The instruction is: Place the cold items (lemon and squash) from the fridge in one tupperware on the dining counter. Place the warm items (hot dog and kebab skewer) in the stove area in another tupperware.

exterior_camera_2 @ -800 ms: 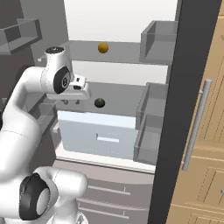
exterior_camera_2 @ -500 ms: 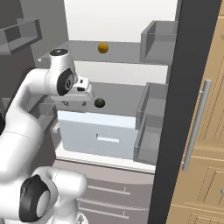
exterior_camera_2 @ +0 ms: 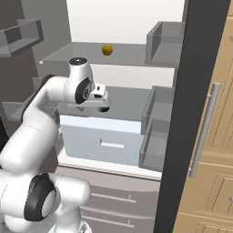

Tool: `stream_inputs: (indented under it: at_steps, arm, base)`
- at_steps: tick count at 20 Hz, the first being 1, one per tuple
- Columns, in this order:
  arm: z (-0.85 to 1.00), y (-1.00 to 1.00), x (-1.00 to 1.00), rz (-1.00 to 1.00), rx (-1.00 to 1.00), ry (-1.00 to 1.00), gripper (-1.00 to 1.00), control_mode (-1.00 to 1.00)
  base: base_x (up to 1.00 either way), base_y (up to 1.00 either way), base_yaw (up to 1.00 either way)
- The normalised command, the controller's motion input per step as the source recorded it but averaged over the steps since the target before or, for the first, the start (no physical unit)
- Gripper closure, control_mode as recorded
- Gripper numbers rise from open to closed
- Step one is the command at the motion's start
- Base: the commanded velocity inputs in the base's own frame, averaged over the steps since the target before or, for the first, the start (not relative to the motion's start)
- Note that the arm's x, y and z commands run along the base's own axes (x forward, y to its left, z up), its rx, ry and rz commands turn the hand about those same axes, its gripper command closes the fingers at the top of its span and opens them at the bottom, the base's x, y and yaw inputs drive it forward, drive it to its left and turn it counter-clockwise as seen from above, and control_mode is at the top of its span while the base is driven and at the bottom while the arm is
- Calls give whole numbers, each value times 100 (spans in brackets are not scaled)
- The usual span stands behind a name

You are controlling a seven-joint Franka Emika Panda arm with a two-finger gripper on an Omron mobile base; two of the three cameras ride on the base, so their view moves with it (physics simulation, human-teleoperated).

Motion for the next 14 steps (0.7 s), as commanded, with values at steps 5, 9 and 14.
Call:
stream_inputs:
  at_steps: [5, 9, 14]
  arm:
    - [-11, 0, 47, -2, 0, 0, -100, -100]
    - [-14, 0, 47, -4, 0, 0, -100, -100]
    - [-22, 0, 41, -1, 0, 0, -100, -100]
  base:
    - [0, 0, 0]
    - [0, 0, 0]
    - [0, 0, 0]
